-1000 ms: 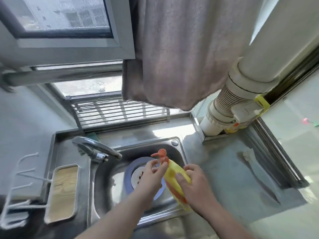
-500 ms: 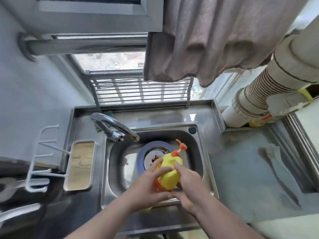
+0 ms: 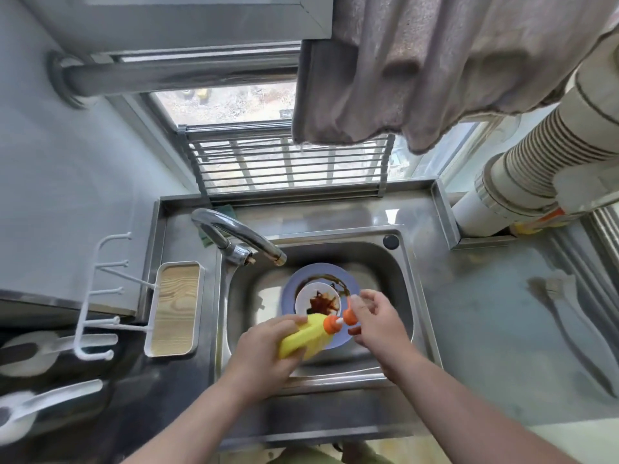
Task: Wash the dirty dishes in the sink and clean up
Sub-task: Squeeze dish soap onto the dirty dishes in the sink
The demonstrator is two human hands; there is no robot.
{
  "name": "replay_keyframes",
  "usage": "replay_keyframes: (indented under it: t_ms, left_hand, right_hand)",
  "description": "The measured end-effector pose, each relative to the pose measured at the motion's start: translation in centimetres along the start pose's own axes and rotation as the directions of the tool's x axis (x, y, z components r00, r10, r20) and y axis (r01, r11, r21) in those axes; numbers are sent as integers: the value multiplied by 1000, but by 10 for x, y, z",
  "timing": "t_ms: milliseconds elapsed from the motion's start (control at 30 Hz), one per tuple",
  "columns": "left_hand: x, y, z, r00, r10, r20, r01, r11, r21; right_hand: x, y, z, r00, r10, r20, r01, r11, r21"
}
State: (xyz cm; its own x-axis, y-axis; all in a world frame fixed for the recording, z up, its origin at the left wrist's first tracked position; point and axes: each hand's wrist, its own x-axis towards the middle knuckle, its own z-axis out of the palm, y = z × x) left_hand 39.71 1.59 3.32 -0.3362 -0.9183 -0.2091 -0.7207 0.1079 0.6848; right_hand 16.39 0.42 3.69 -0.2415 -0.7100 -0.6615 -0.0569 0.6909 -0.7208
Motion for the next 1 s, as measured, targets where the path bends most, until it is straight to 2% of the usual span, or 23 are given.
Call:
replay_keyframes:
  t_ms: [100, 167, 233, 333, 400, 467, 533, 600, 633, 700, 833, 933, 1000]
  left_hand:
    - [-2, 1, -3, 999, -45, 0, 45, 997, 67]
    - [-4, 4, -1, 998, -44, -53, 49, 993, 111]
    - [-5, 7, 2, 991, -26, -131, 45, 989, 144]
    - [-2, 12, 5, 976, -74, -203, 102, 986, 134]
    - [1, 18, 3, 970, -146, -195, 173, 976, 131]
    - [0, 19, 1, 972, -185, -144, 203, 971, 127]
    - [-5, 17, 1, 990, -95, -100, 108, 984, 141]
    - [-13, 9, 6, 995, 61, -84, -44, 980, 195]
    - [-16, 7, 9, 994, 85, -68, -70, 977, 203]
    - [-21, 5, 14, 997, 45, -58, -36, 989, 144]
    - [-22, 15, 22, 969, 39, -243, -24, 998, 66]
    - [-23, 20, 26, 945, 52, -323, -21, 995, 99]
    - [-22, 18, 25, 942, 7, -334, 23, 996, 84]
  right_hand:
    - [10, 10, 5, 994, -91, 66, 109, 925, -365]
    - [9, 16, 8, 991, -83, 108, 126, 853, -507]
    - [3, 21, 8, 997, -44, 65, 70, 871, -487]
    - [-12, 28, 13, 990, 113, 78, -93, 970, -223]
    - [-23, 34, 19, 968, 207, 139, -202, 978, -56]
    - [-29, 40, 24, 972, 178, 154, -180, 984, -1]
    - [-32, 42, 29, 986, 131, 107, -132, 991, 7]
    - [-28, 41, 31, 996, 86, 31, -84, 995, -57]
    - [-26, 41, 31, 999, 54, 4, -53, 991, -125]
    - [-22, 40, 30, 1000, -23, -12, 19, 954, -301]
    - [-14, 35, 30, 997, -75, -5, 60, 835, -548]
    - [-5, 24, 29, 994, -82, 72, 109, 747, -656]
    - [0, 17, 28, 990, -57, 128, 128, 735, -666]
